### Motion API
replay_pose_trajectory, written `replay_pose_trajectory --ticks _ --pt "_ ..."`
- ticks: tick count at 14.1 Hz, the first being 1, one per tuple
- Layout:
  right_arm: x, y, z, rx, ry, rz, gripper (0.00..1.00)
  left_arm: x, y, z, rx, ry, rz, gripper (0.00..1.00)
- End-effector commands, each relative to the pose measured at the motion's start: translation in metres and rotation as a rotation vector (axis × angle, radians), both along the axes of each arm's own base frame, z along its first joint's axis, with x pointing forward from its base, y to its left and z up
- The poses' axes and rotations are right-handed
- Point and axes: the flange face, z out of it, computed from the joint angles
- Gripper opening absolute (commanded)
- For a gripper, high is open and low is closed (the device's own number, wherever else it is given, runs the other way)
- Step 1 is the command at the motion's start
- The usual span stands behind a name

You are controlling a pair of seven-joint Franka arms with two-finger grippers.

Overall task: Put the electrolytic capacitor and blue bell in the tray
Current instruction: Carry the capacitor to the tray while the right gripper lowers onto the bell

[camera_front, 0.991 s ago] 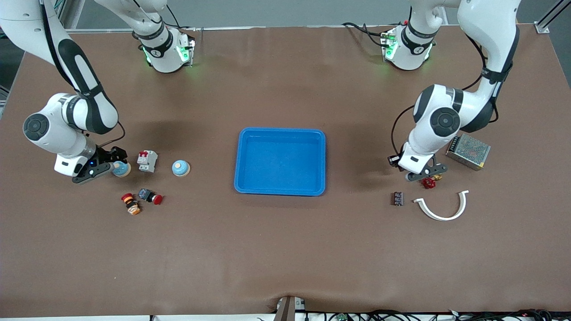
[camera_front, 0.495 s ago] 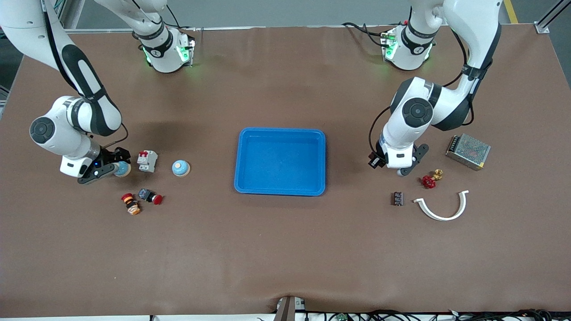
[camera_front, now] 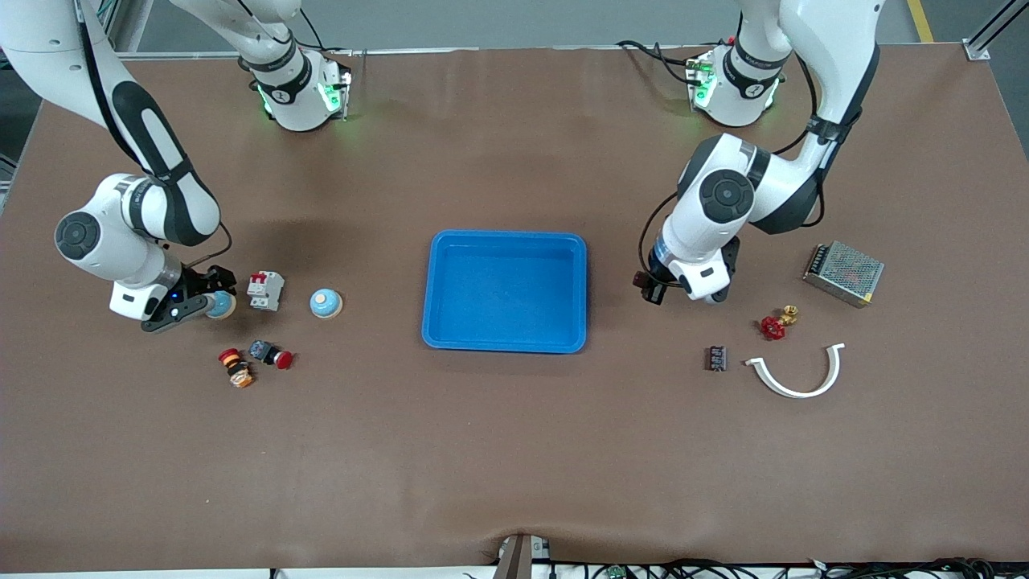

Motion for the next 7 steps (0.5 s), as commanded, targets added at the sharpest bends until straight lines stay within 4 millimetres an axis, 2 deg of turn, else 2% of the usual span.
replay_pose_trajectory --ticks 1,3,6,7 --pt "-0.003 -0.001 -0.008 0.010 -0.006 0.007 1.00 -0.011 -0.032 0.003 -0.030 -0.005 0.076 0.00" --pt "-0.003 -0.001 -0.012 0.010 -0.006 0.007 1.00 -0.017 -0.052 -0.003 -0.039 -0.001 0.120 0.00" --pt "-0.003 -0.002 -0.012 0.008 -0.010 0.005 1.00 -0.013 -0.096 -0.003 -0.070 0.000 0.206 0.00" --pt "-0.003 -0.002 -0.012 0.008 -0.010 0.005 1.00 -0.018 -0.114 -0.007 -0.073 0.007 0.214 0.00"
